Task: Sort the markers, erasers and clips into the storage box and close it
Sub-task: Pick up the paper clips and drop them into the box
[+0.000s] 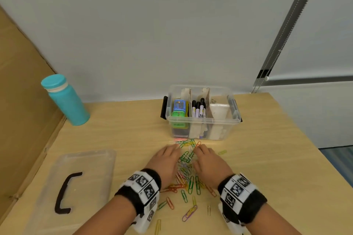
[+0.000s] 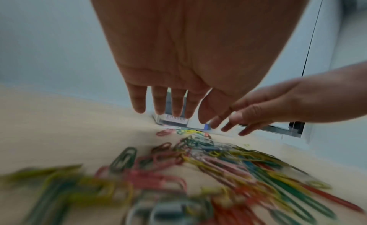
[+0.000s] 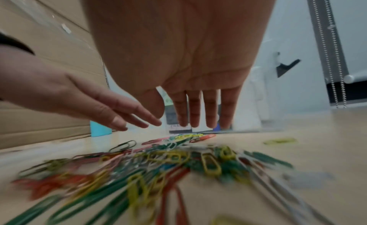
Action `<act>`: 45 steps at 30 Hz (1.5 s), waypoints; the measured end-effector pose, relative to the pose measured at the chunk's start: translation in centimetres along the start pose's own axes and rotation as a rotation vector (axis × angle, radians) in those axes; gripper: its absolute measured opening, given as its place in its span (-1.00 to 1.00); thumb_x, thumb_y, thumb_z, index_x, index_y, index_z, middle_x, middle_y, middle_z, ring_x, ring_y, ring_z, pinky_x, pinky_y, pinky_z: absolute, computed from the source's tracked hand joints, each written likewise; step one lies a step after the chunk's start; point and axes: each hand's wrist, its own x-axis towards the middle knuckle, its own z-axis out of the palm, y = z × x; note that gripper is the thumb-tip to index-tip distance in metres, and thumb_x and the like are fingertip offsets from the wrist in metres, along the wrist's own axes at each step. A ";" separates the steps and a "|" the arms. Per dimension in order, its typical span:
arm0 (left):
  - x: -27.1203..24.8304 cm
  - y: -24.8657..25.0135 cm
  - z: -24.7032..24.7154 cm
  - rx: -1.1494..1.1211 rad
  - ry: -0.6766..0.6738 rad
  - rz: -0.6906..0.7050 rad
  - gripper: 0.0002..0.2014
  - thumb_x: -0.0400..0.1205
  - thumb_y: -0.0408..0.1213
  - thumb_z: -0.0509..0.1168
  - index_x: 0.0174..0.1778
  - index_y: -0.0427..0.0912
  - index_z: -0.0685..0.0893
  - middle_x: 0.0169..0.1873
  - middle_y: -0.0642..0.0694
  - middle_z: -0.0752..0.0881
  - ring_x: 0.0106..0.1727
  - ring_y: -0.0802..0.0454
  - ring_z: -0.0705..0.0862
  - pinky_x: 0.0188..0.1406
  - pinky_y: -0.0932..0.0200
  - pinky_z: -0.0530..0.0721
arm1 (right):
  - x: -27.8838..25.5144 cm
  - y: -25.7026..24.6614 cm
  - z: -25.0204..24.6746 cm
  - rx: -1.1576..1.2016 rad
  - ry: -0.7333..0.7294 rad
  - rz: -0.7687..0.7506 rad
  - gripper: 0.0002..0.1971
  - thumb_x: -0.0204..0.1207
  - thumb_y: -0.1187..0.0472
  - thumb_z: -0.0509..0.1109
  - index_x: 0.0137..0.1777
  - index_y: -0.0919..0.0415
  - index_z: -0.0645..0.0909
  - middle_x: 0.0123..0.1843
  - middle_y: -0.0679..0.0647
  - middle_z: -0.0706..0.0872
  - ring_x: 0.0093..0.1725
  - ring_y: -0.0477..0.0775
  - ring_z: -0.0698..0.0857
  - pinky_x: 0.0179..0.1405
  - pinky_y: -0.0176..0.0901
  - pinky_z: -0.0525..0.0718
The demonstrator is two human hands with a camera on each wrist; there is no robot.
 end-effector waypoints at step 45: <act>-7.9 -1.8 1.5 -0.156 -0.238 -0.235 0.42 0.04 0.01 0.67 0.58 0.27 -0.30 0.40 0.00 0.28 0.29 -0.04 0.56 0.25 0.05 0.62 | -5.7 2.4 1.3 0.260 -0.216 0.172 0.25 0.03 -0.14 0.71 0.64 0.07 0.03 0.28 0.00 0.18 0.34 0.09 0.47 0.46 -0.08 0.48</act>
